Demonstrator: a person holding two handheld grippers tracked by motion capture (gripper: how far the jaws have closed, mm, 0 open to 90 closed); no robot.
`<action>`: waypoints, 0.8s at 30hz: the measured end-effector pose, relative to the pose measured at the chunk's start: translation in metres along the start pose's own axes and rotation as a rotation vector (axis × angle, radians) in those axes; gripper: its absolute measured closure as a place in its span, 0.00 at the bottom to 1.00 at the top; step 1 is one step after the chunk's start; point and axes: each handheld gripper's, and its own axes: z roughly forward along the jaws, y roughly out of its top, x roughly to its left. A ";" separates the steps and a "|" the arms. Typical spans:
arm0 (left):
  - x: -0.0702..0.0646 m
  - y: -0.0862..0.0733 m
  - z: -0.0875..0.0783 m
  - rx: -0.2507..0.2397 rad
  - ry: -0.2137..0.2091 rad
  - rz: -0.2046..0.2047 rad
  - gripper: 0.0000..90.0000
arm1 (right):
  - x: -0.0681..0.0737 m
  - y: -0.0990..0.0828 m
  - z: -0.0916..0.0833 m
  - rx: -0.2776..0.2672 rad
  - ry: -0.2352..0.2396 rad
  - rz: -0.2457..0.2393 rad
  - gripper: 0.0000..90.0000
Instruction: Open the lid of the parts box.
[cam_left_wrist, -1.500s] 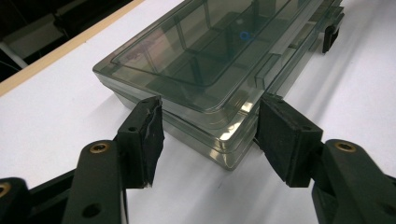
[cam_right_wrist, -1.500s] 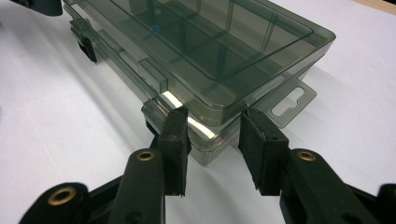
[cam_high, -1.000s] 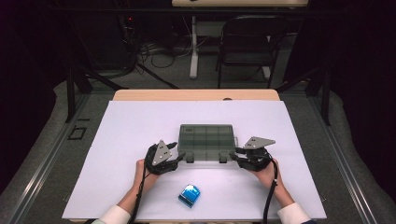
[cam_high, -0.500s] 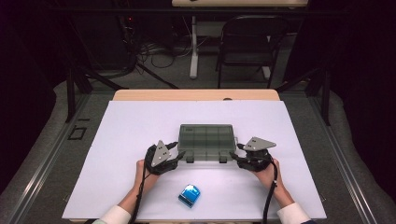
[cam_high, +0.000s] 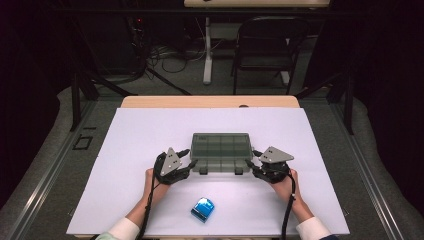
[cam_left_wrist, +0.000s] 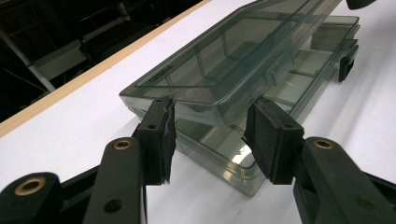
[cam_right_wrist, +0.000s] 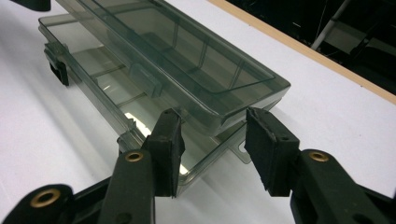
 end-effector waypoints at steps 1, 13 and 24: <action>0.000 0.001 0.000 -0.003 0.002 0.006 0.59 | 0.000 0.001 -0.001 -0.003 -0.001 0.002 0.63; 0.007 0.010 -0.001 -0.004 -0.013 -0.013 0.61 | -0.003 0.005 -0.003 -0.005 -0.005 0.023 0.68; 0.016 0.021 -0.002 0.003 -0.031 -0.016 0.63 | -0.007 0.016 -0.005 0.004 -0.008 0.041 0.69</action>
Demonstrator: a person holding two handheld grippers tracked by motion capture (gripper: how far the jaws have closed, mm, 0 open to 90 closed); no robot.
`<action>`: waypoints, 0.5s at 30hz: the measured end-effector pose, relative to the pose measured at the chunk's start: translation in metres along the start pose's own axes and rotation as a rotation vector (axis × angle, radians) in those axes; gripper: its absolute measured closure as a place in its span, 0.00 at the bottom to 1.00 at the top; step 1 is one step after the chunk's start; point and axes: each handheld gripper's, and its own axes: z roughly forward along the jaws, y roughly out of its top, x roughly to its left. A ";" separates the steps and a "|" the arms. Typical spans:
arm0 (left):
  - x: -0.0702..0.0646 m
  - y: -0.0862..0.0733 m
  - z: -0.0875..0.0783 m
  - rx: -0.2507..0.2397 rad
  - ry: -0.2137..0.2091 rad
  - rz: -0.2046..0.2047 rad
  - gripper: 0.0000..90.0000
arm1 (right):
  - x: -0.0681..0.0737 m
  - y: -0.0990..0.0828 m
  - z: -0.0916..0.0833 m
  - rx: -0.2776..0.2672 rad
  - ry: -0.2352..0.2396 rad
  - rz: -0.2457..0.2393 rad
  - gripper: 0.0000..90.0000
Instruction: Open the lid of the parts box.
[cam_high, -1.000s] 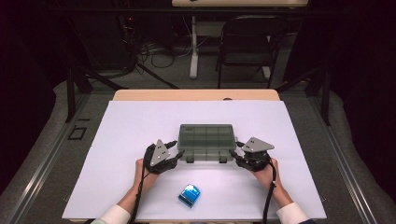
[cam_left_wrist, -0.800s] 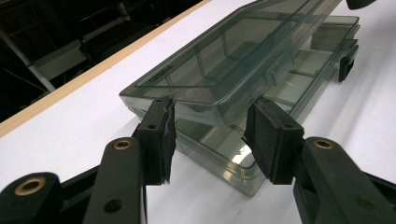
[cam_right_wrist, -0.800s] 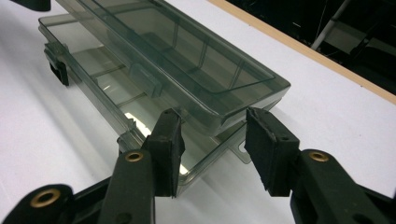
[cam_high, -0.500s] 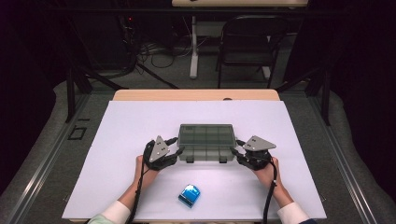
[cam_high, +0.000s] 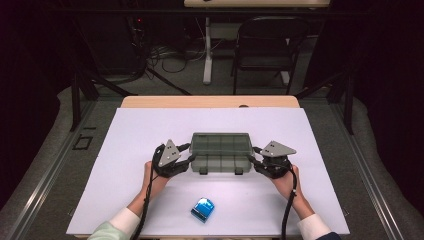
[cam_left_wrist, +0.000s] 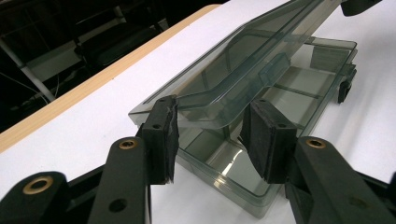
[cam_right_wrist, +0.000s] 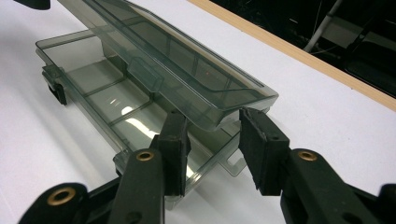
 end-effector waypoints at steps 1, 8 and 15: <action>0.001 0.001 0.000 0.003 -0.003 0.002 0.63 | -0.001 0.001 0.000 0.005 -0.001 0.002 0.69; 0.011 0.010 -0.002 -0.014 -0.007 -0.011 0.67 | -0.006 0.009 0.000 0.019 0.010 0.021 0.70; 0.018 0.017 -0.002 -0.020 -0.001 -0.013 0.71 | -0.011 0.016 0.003 0.028 0.007 0.031 0.72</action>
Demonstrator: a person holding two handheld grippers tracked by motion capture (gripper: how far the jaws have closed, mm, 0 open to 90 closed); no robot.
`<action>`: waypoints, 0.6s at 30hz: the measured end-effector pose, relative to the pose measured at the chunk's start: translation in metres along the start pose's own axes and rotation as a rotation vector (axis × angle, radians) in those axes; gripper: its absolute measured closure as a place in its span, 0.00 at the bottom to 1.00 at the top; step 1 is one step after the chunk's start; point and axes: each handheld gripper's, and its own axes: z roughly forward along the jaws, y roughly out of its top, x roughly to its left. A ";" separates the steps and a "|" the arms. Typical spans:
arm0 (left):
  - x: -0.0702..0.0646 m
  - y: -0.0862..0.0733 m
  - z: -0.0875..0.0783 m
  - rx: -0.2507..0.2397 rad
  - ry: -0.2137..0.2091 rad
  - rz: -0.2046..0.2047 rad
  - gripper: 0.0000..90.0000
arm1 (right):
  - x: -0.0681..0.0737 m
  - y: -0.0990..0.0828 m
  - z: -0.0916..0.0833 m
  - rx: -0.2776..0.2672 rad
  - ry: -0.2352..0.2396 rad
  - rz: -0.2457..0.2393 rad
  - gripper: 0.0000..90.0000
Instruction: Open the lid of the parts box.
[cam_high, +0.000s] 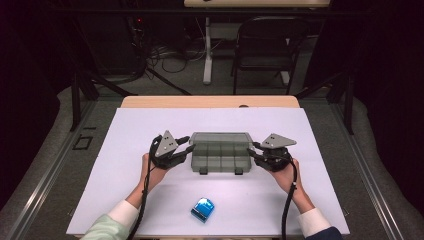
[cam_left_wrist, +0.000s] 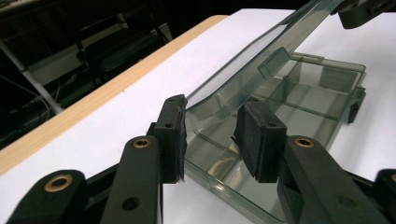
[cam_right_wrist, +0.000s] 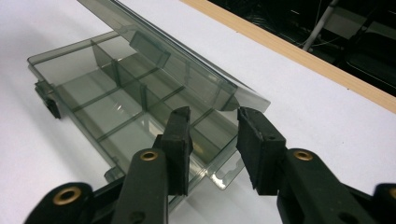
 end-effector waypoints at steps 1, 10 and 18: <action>0.001 0.001 0.000 0.000 -0.005 -0.003 0.73 | -0.001 0.001 0.000 0.001 -0.002 0.003 0.73; 0.009 0.005 0.001 -0.009 0.009 -0.017 0.74 | -0.010 0.011 0.002 -0.008 -0.039 0.021 0.72; 0.013 0.007 0.001 -0.015 0.006 -0.021 0.77 | -0.015 0.018 0.006 -0.019 -0.048 0.024 0.76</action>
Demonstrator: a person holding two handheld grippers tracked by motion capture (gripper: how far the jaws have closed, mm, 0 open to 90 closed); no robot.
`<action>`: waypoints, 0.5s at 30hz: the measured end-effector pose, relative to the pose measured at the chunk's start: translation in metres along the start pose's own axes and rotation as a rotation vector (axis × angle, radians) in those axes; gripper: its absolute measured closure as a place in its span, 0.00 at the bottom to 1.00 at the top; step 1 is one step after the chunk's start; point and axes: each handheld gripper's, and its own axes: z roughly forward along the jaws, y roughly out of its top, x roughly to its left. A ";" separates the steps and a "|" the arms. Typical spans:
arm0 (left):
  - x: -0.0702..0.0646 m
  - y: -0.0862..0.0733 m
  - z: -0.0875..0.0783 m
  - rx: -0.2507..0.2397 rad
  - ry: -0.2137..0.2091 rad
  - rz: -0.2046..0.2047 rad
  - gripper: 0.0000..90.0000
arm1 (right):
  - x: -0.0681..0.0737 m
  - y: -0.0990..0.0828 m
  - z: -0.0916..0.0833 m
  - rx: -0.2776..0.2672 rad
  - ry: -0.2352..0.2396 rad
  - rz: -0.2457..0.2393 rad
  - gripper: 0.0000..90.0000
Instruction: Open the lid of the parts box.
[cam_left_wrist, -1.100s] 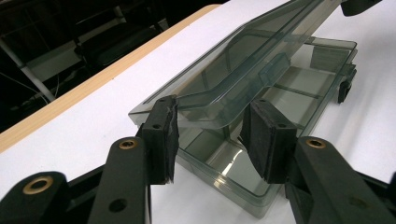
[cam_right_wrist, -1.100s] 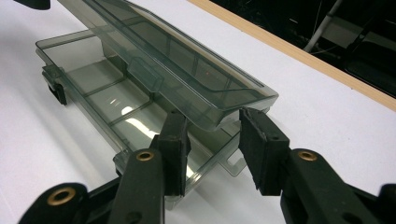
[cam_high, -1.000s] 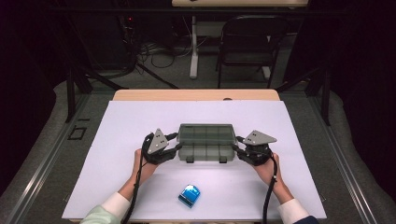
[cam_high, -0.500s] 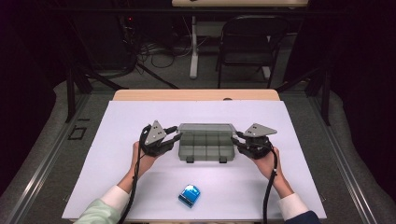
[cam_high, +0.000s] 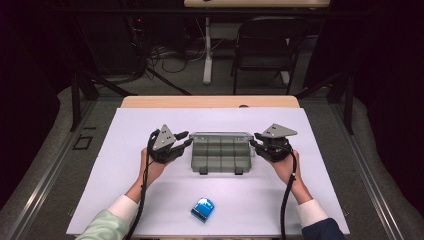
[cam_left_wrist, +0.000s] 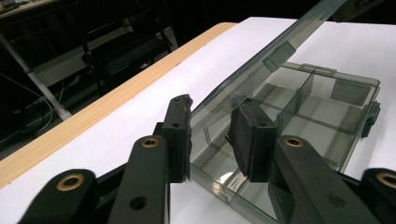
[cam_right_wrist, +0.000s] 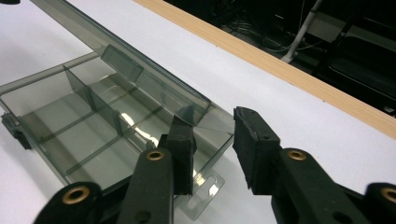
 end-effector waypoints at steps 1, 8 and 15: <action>0.000 0.001 0.000 0.000 0.002 0.003 0.77 | 0.000 0.001 0.001 -0.002 0.000 0.000 0.77; 0.006 0.004 0.002 -0.007 -0.019 -0.015 0.77 | -0.001 0.008 0.007 0.003 -0.003 -0.003 0.80; 0.010 0.008 0.007 0.001 -0.025 -0.008 0.80 | -0.004 0.015 0.009 0.015 -0.012 -0.002 0.82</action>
